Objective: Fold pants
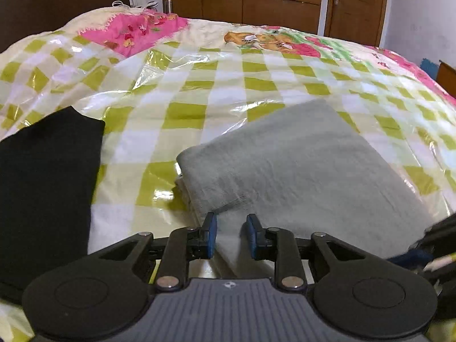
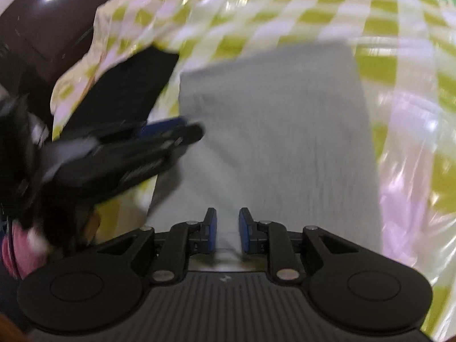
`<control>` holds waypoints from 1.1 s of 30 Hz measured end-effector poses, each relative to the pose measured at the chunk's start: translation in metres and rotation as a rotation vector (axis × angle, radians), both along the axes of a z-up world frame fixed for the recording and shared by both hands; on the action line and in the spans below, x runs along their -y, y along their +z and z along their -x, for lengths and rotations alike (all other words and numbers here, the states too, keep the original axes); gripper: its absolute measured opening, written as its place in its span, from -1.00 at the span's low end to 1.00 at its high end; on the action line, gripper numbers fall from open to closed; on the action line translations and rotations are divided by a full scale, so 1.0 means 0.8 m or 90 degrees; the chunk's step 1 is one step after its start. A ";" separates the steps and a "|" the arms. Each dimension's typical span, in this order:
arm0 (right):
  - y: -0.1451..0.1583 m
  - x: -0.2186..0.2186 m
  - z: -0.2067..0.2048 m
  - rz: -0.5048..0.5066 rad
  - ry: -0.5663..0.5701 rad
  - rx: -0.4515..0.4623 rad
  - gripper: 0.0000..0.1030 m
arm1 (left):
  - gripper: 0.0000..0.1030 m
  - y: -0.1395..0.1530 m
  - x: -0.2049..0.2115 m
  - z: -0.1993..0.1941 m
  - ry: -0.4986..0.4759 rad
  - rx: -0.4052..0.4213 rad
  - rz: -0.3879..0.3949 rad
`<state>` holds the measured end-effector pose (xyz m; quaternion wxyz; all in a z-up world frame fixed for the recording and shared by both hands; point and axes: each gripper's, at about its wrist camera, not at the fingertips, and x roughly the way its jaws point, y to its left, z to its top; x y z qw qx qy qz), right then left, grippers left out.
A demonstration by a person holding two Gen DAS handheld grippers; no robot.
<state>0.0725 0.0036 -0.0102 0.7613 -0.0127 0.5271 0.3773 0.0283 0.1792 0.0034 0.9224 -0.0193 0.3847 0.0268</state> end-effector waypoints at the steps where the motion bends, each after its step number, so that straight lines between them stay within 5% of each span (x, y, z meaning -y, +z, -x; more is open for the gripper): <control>1: 0.000 0.001 0.001 0.000 0.002 0.005 -0.65 | -0.24 0.004 0.001 0.002 0.000 0.001 -0.007; 5: 0.027 0.027 -0.013 -0.047 -0.040 0.033 -0.61 | -0.20 0.023 -0.005 0.015 0.011 0.016 0.005; 11: 0.031 0.071 -0.063 -0.028 -0.130 0.121 -0.23 | 0.12 0.016 -0.021 0.013 0.026 0.002 0.081; 17: -0.009 0.087 -0.102 -0.056 -0.155 0.045 -0.05 | 0.28 -0.001 -0.019 0.013 0.014 -0.027 0.107; 33: -0.026 0.072 -0.113 -0.097 -0.085 -0.011 0.04 | 0.55 -0.016 -0.029 -0.001 0.015 -0.040 0.148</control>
